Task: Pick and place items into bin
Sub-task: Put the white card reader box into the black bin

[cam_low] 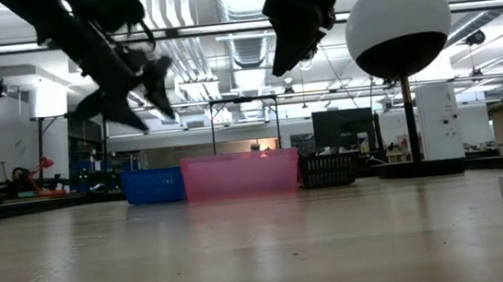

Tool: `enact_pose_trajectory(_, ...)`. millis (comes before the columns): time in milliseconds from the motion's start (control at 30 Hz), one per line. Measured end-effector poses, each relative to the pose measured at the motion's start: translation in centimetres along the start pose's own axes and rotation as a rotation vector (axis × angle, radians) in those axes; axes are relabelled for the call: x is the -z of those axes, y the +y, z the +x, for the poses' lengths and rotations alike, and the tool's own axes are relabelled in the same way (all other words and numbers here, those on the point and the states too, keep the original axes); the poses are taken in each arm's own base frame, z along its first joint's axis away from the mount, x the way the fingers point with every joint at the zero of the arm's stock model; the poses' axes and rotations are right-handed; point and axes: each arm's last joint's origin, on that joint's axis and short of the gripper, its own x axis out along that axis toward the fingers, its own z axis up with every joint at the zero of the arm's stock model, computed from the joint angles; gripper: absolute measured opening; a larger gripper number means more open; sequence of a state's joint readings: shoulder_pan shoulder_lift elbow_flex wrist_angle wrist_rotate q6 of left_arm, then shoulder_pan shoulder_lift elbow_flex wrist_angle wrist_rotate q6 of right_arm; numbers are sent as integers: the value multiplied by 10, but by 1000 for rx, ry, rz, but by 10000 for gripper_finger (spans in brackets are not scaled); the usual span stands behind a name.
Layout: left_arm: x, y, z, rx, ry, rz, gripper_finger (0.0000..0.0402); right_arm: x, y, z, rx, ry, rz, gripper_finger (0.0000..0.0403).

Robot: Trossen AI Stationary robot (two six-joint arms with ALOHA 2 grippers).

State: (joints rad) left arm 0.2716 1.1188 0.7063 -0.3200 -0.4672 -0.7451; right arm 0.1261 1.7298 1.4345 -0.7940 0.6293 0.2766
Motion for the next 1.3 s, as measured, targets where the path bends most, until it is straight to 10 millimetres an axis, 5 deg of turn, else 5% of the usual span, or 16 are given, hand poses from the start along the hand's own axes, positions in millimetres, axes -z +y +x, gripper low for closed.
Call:
enact_pose_trajectory(267, -33, -18, -66, 522, -264, 97, 260, 4, -3, -6, -32, 34, 38, 246)
enact_pose_trajectory(500, -45, -15, -105, 849, -350, 95, 237, 1, -6, -46, -407, 10, 49, 242)
enact_pose_trajectory(767, -34, -9, -98, 836, -325, 94, 232, 10, -3, -100, -919, 42, -8, 233)
enact_pose_trajectory(933, -22, -9, -84, 808, -242, 51, 232, 26, 19, -128, -1101, 112, -66, 235)
enact_pose_trajectory(1100, -20, -11, -80, 809, -224, 61, 232, 50, 54, -155, -1150, 178, -149, 247)
enact_pose_trajectory(1300, -20, -11, -81, 815, -226, 61, 232, 82, 98, -173, -999, 224, -119, 275)
